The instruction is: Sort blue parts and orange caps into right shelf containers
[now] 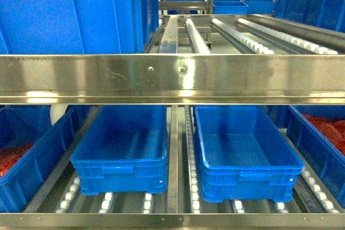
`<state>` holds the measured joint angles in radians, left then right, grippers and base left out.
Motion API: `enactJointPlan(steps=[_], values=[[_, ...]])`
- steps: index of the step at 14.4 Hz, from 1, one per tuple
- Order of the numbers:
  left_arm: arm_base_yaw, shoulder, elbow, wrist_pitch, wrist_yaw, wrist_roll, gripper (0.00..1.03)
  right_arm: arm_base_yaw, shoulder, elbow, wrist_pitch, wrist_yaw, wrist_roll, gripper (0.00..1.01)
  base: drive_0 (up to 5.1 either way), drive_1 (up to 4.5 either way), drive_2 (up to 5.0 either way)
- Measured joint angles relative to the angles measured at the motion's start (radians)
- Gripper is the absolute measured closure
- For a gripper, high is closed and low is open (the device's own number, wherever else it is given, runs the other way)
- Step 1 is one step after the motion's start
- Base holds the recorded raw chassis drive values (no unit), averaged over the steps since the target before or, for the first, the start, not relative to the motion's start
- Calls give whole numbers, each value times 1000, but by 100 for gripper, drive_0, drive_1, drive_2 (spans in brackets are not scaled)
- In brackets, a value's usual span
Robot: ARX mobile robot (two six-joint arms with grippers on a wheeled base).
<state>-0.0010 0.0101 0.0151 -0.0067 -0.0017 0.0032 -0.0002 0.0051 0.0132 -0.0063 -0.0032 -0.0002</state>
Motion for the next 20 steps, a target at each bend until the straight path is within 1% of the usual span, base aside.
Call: enactJointPlan(steps=[20], values=[[0, 0, 0, -1, 2, 0, 60, 0, 0, 0, 0, 3, 1, 59, 0, 0, 0]])
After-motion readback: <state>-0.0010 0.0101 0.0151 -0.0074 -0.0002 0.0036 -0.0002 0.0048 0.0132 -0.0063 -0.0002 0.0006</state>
